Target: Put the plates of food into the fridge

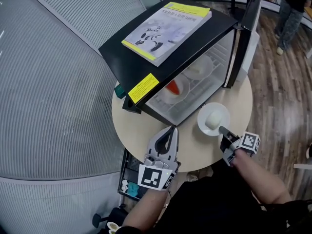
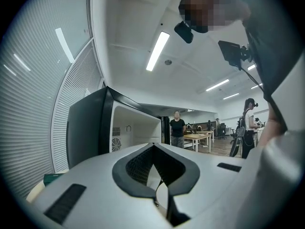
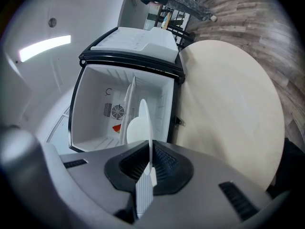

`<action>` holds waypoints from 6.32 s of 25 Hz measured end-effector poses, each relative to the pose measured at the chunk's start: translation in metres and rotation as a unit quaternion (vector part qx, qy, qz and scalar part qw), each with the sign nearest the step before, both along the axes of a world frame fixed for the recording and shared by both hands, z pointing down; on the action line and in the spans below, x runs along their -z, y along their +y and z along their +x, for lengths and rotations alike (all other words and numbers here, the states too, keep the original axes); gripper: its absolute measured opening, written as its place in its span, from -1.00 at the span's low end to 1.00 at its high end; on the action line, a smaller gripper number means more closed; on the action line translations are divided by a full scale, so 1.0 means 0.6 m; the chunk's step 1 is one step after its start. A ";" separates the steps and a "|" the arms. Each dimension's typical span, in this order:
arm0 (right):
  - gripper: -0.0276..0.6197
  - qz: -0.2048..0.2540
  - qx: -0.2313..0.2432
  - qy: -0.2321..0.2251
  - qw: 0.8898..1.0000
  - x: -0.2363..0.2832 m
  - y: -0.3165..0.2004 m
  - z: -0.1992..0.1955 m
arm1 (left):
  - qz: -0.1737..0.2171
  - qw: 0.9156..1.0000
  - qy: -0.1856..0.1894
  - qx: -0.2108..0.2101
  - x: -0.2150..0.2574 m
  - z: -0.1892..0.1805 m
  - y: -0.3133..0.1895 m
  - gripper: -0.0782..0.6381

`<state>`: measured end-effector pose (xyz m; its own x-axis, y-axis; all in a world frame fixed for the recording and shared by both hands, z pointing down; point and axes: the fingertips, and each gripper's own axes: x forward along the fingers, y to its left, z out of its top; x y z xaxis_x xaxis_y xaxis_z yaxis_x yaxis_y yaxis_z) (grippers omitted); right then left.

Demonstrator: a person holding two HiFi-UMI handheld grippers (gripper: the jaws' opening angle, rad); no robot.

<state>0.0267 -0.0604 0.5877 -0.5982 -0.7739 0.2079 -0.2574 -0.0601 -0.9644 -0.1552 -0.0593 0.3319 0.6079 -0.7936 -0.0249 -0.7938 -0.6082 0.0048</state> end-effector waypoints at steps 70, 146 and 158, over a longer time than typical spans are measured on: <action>-0.86 -0.045 0.094 -0.009 0.995 -0.091 -0.386 0.008 | -0.062 0.992 0.001 0.106 -0.112 0.101 -0.293 -0.78; -0.46 0.362 0.111 0.454 0.807 0.274 -0.227 0.044 | 0.005 0.993 -0.002 0.115 0.038 -0.001 -0.060 -0.78; -0.70 0.382 0.112 0.447 0.801 0.323 -0.151 0.030 | 0.017 0.989 -0.013 0.148 0.059 -0.062 0.012 -0.78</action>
<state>0.0450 -0.1507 0.3937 -0.6153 -0.7743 0.1481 -0.7883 0.6031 -0.1221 -0.1922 -0.0518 0.2967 0.3498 -0.9359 -0.0426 -0.9367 -0.3485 -0.0337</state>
